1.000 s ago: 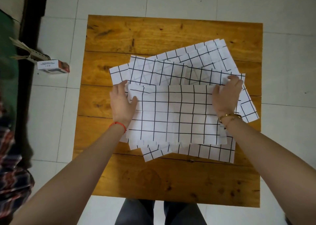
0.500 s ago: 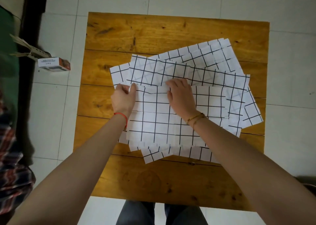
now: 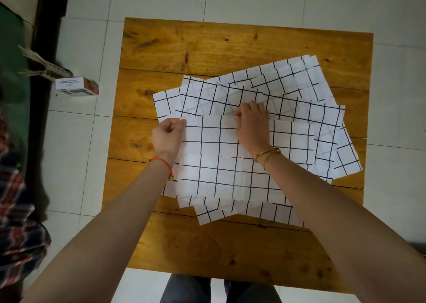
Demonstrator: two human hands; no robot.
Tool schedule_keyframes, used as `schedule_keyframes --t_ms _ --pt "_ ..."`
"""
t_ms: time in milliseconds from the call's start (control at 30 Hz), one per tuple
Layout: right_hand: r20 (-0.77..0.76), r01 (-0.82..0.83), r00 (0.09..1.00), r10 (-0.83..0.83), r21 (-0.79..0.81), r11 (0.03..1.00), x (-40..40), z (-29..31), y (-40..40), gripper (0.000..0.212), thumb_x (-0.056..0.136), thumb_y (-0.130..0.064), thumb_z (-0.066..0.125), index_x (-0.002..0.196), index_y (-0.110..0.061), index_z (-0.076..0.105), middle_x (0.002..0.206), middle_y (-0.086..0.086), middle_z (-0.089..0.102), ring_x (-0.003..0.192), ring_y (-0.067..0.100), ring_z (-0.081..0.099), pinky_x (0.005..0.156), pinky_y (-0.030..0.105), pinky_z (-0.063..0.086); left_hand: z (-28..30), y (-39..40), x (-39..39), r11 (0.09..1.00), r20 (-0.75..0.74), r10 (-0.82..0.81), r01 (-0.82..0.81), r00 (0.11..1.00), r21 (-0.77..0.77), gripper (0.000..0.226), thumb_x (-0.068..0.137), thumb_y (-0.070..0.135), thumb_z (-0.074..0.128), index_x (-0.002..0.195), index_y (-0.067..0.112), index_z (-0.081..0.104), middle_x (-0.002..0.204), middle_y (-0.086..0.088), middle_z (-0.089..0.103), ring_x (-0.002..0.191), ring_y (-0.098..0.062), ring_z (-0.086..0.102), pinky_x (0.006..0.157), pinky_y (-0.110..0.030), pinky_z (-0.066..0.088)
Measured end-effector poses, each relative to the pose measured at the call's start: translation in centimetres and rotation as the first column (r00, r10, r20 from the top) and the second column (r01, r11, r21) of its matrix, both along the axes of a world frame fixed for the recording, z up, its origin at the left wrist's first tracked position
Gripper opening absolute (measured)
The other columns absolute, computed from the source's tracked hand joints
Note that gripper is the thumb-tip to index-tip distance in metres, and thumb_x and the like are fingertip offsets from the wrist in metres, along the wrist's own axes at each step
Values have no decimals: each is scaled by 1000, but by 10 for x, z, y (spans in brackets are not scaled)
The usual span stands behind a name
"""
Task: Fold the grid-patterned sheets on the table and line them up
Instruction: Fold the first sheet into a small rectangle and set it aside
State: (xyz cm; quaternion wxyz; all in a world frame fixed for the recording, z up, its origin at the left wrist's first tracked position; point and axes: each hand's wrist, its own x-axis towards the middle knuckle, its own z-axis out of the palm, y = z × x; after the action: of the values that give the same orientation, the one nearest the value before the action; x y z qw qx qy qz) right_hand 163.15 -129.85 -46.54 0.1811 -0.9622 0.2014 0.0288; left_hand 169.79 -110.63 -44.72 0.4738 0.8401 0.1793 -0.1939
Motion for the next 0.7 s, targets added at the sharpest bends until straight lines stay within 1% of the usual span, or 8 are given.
schedule_keyframes --t_ms 200,267,333,400,467,567,633,700 --pt "7 51 999 -50 -68 996 3 -2 2 11 90 -14 51 98 -9 56 102 10 54 99 29 47 84 38 38 -2 -1 -3 999 -7 41 -41 999 -21 15 84 24 71 94 13 72 85 8 67 82 -6 61 69 -15 49" --pt "29 62 998 -60 -65 996 3 -1 5 13 90 -15 49 100 -10 55 104 10 53 99 29 48 83 37 39 -3 0 -5 998 75 -41 37 996 59 20 83 23 71 101 13 67 91 5 65 85 -10 60 73 -22 52" --pt "73 26 997 -23 -43 999 1 1 10 19 90 -17 49 106 -11 54 109 9 52 103 27 47 85 36 40 -6 6 -8 969 239 -206 163 949 186 29 83 22 69 108 12 58 103 -1 60 96 -17 55 81 -30 49" --pt "92 -62 994 65 -30 998 -1 4 17 29 90 -19 45 118 -12 52 120 8 51 114 27 45 94 38 40 -7 11 -13 859 336 -455 308 825 408 33 88 22 61 118 11 53 116 -6 56 105 -24 49 86 -36 45" --pt "83 -167 982 169 -31 986 -3 6 27 38 92 -19 42 129 -11 47 129 7 49 125 27 40 104 40 36 -4 13 -20 691 314 -676 423 667 586 42 90 21 52 131 13 48 131 -6 50 117 -27 44 90 -38 42" --pt "21 -313 949 314 -56 948 -7 4 43 45 94 -19 44 138 -9 41 139 7 46 133 30 36 111 45 29 -2 13 -28 422 149 -869 549 473 721 56 93 22 45 147 12 31 151 -4 34 136 -31 30 107 -46 33" --pt "-31 -374 927 373 -55 926 -8 1 53 49 94 -19 47 141 -8 39 144 7 43 137 31 33 113 48 27 -5 12 -31 254 -14 -911 587 413 768 61 96 28 37 152 12 18 159 -2 19 144 -32 19 114 -52 22" --pt "-80 -393 918 389 -48 918 -10 -1 60 53 93 -20 50 143 -9 36 149 6 37 140 32 28 114 50 25 -10 13 -32 149 -138 -910 619 391 771 61 99 33 28 153 13 8 162 0 6 147 -31 6 116 -55 14"
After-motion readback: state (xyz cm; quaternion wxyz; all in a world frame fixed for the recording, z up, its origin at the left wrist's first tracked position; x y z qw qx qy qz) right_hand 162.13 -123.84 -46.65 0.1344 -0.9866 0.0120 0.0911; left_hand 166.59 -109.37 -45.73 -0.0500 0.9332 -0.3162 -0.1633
